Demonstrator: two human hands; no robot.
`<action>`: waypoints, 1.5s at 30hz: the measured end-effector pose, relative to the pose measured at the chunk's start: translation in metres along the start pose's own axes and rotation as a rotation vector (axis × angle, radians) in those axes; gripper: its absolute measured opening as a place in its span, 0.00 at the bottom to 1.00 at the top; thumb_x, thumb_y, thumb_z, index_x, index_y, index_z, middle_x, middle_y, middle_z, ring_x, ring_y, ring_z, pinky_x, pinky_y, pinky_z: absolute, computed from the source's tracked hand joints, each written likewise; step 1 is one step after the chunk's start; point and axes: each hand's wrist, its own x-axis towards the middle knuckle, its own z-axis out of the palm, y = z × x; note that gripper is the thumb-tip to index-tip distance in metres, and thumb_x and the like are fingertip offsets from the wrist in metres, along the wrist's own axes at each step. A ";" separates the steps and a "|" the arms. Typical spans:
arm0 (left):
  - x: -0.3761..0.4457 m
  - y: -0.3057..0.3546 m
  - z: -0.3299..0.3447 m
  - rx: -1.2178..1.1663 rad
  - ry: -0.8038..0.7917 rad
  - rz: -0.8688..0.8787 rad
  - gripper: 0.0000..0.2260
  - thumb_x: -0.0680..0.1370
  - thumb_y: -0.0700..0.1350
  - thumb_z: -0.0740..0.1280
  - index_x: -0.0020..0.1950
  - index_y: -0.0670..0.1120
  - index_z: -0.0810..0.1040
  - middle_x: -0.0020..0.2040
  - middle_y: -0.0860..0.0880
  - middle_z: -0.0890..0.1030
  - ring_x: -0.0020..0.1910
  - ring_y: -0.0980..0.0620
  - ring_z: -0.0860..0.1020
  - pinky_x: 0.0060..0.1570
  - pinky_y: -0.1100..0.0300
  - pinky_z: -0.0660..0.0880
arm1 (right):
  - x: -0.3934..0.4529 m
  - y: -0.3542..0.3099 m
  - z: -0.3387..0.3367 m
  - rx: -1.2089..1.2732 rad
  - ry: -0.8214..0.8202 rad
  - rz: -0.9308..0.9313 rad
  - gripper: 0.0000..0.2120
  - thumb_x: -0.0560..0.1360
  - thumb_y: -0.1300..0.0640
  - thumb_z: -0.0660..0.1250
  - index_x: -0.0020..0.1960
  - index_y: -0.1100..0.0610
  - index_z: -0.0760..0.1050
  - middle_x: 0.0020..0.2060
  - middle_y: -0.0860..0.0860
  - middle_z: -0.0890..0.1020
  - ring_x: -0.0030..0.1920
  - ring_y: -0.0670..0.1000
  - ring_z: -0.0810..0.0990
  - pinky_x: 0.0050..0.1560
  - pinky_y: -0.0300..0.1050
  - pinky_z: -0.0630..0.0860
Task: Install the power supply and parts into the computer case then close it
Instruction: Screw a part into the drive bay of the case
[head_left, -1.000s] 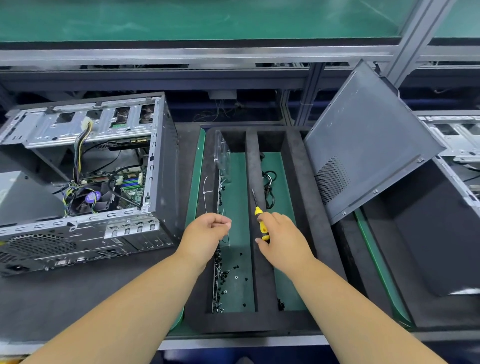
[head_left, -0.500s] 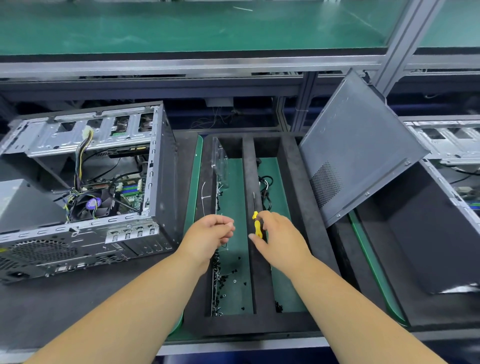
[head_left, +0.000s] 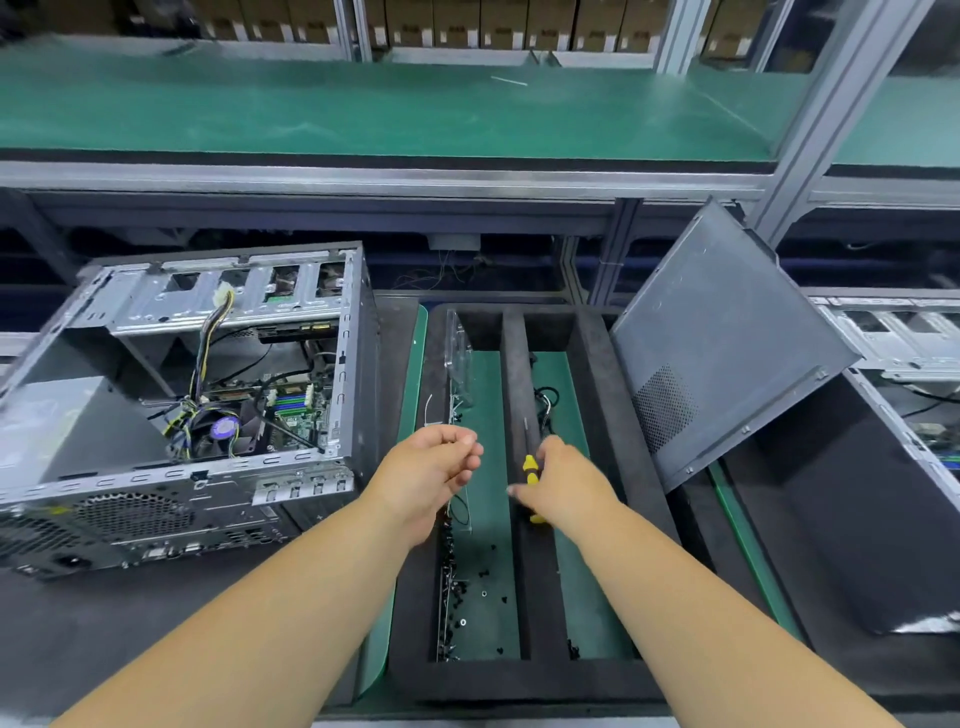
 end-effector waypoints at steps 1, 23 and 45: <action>0.000 0.000 -0.002 -0.006 0.004 0.000 0.04 0.80 0.37 0.65 0.48 0.42 0.79 0.40 0.48 0.82 0.36 0.57 0.79 0.38 0.65 0.76 | 0.000 0.001 0.007 -0.036 -0.017 0.001 0.24 0.71 0.45 0.74 0.58 0.54 0.66 0.50 0.51 0.75 0.47 0.53 0.77 0.42 0.46 0.72; -0.001 0.037 0.013 -0.287 -0.139 0.009 0.05 0.79 0.38 0.65 0.53 0.41 0.79 0.39 0.49 0.83 0.36 0.57 0.80 0.35 0.66 0.77 | -0.063 -0.043 -0.142 0.973 0.484 -0.500 0.04 0.81 0.53 0.60 0.48 0.51 0.71 0.39 0.50 0.84 0.36 0.48 0.81 0.41 0.43 0.80; -0.032 0.090 -0.019 -0.270 -0.139 0.146 0.05 0.78 0.37 0.66 0.53 0.39 0.78 0.38 0.49 0.83 0.34 0.57 0.80 0.33 0.67 0.77 | -0.073 -0.107 -0.147 0.973 0.406 -0.658 0.04 0.82 0.60 0.61 0.50 0.52 0.71 0.38 0.49 0.82 0.40 0.44 0.82 0.41 0.37 0.78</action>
